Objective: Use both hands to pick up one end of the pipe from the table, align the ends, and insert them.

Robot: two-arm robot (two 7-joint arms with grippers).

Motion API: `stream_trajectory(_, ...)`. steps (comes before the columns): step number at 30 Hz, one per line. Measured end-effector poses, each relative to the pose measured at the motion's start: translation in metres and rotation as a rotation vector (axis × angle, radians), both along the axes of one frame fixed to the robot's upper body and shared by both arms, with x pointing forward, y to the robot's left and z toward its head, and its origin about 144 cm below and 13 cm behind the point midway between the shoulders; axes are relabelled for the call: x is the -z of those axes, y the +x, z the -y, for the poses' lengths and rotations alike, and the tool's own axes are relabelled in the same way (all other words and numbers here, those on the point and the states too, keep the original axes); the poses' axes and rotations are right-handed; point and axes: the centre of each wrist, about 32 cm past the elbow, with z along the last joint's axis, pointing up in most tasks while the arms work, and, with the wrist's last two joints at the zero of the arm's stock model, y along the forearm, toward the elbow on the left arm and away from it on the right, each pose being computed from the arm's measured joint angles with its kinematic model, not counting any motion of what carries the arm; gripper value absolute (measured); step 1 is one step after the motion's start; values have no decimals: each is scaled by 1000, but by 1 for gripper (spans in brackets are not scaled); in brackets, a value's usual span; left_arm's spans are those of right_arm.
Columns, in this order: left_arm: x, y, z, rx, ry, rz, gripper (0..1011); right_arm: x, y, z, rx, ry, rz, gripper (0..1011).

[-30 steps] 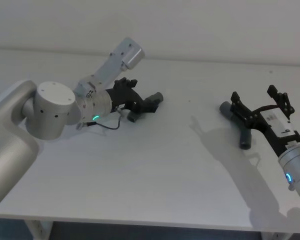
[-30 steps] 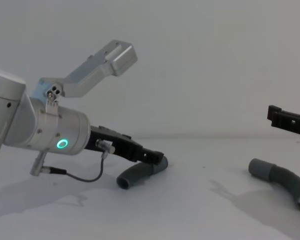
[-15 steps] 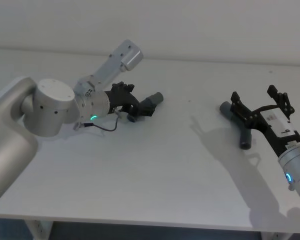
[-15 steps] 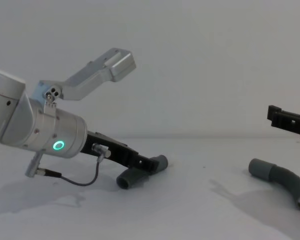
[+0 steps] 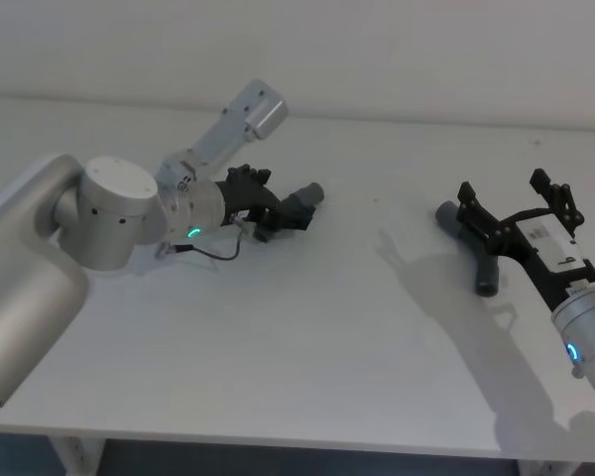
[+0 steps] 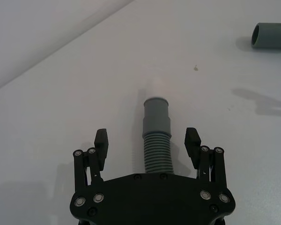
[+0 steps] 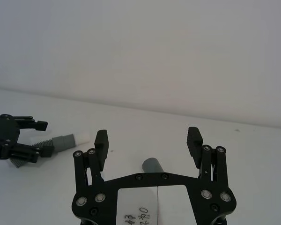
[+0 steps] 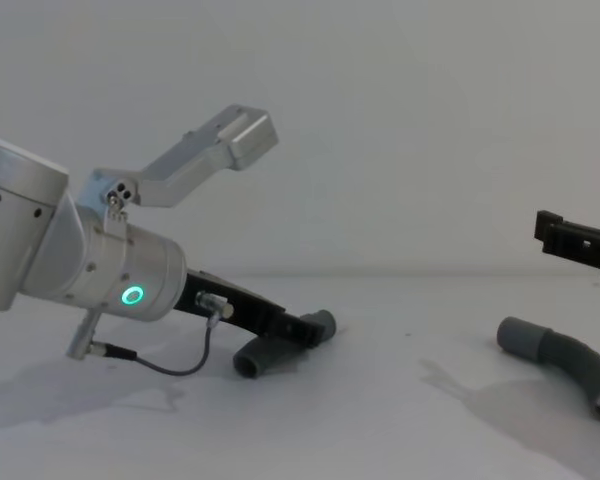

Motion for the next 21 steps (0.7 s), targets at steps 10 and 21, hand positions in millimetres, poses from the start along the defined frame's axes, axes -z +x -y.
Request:
stream_trajectory(10, 3, 2, 3, -5, -7, -13, 1001, 0, 0, 0, 0, 0, 0, 1000)
stream_trajectory(21, 1, 5, 5, -15, 1, -36, 1001, 0, 0, 0, 0, 0, 0, 1000)
